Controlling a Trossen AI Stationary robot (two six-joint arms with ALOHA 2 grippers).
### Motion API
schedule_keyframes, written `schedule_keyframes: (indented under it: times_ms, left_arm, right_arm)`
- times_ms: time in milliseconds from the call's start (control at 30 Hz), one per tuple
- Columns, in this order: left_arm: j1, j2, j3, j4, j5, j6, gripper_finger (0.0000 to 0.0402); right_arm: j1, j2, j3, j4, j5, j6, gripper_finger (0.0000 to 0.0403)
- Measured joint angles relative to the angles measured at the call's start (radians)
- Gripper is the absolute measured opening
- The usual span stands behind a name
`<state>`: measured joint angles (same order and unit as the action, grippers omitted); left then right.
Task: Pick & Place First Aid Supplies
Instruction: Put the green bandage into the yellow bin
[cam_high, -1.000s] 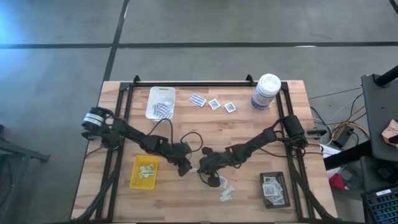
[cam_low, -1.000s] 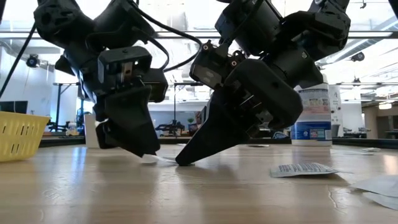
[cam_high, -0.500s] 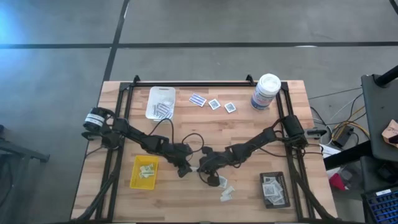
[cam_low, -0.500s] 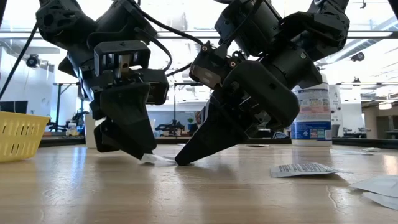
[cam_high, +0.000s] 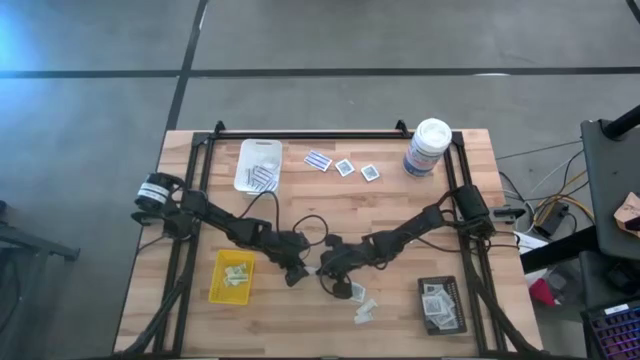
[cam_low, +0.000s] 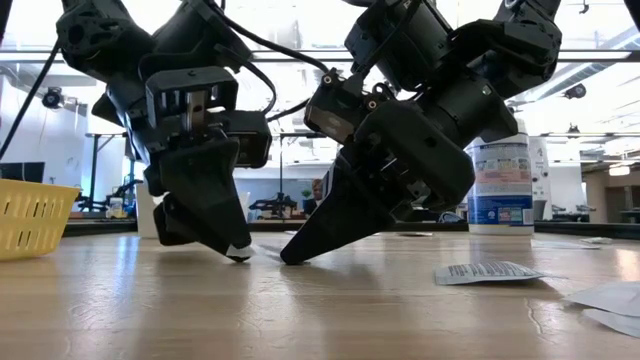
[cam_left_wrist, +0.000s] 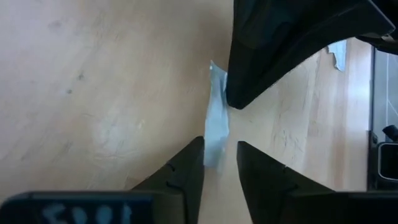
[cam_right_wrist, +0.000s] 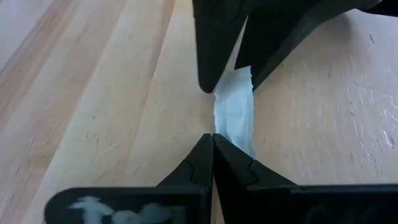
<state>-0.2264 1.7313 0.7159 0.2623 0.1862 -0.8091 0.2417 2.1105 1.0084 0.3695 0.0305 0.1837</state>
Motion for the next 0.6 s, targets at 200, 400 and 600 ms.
schedule_keyframes:
  times_ms: [200, 400, 600]
  left_arm:
    - [0.001, 0.000, 0.000, 0.004, -0.020, 0.012, 0.0064]
    - [0.002, 0.000, 0.000, 0.006, -0.022, 0.021, 0.0018]
    - [0.002, 0.000, 0.000, 0.008, -0.023, 0.031, 0.0002]
  right_arm:
    - [-0.001, 0.000, 0.000, 0.000, 0.000, 0.000, 0.0008]
    - [-0.001, 0.001, 0.014, -0.009, -0.005, 0.000, 0.0008]
    - [0.001, 0.002, 0.052, -0.024, -0.003, 0.014, 0.0008]
